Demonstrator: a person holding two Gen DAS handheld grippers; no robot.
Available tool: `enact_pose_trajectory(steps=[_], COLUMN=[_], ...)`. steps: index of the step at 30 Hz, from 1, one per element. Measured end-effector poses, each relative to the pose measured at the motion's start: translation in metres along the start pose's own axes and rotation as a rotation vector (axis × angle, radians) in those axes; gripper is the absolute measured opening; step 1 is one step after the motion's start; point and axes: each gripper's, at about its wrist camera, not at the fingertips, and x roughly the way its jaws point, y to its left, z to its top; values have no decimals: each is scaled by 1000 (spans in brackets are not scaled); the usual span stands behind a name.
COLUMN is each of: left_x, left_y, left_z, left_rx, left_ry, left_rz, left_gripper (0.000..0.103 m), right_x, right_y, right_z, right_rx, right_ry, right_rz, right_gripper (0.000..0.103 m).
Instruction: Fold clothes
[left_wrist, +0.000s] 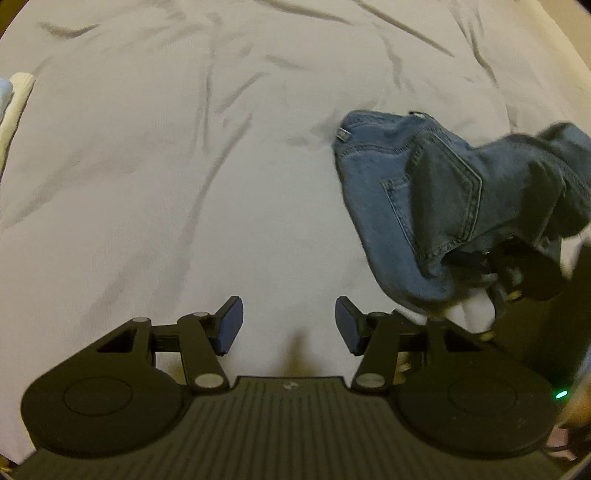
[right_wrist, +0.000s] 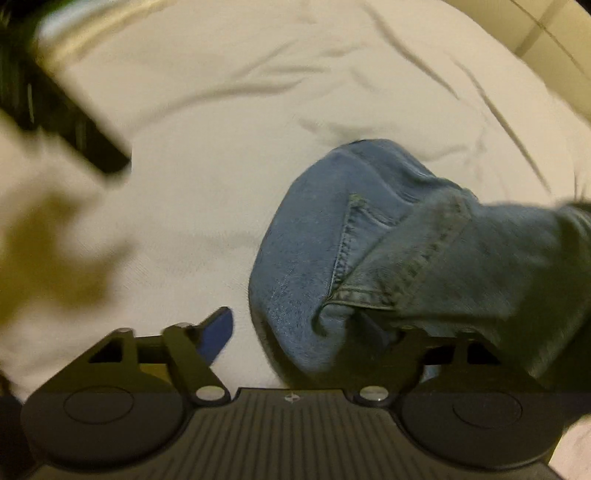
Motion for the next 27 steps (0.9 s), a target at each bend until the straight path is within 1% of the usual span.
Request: enact_pose_trajectory(steps=[1, 2, 3, 4, 5, 6, 7, 9, 11, 14, 17, 18, 20, 23, 27], left_x=[1, 2, 3, 2, 2, 1, 1, -1, -3, -6, -11, -12, -14, -14, -11], left_y=[2, 3, 2, 1, -2, -4, -9, -20, -34, -62, -93, -104, -128, -170, -231], left_z=[1, 1, 0, -1, -1, -1, -1, 0, 2, 3, 0, -2, -5, -10, -17], left_rx=[-6, -12, -15, -16, -17, -17, -13, -2, 10, 27, 47, 46, 51, 48, 37], left_ry=[2, 7, 12, 13, 12, 11, 10, 2, -11, -37, -61, -70, -75, -72, -62], left_rz=[-1, 0, 2, 4, 5, 6, 5, 3, 0, 0, 1, 3, 7, 8, -5], left_gripper=[50, 50, 50, 50, 50, 50, 50, 50, 50, 50, 50, 50, 50, 50, 50], right_x=[10, 18, 24, 23, 20, 18, 7, -18, -56, -110, -164, -178, -196, -216, -224], right_y=[8, 11, 15, 8, -1, -9, -27, -65, -108, -177, -245, -271, -314, -374, -424], right_z=[-1, -4, -7, -8, -8, -8, -8, -10, -21, -59, -97, -116, -154, -224, -345], right_rx=[-53, -90, -125, -104, -78, -52, 42, 238, 442, 683, 920, 998, 1120, 1316, 1610], right_ry=[5, 2, -2, -10, -18, -27, -44, -89, -175, -340, -507, -561, -630, -716, -582], right_rz=[-41, -72, -102, -100, -95, -89, -41, 49, 145, 228, 309, 324, 301, 287, 96], right_gripper=[82, 80, 70, 50, 34, 14, 11, 10, 10, 10, 8, 8, 8, 8, 8])
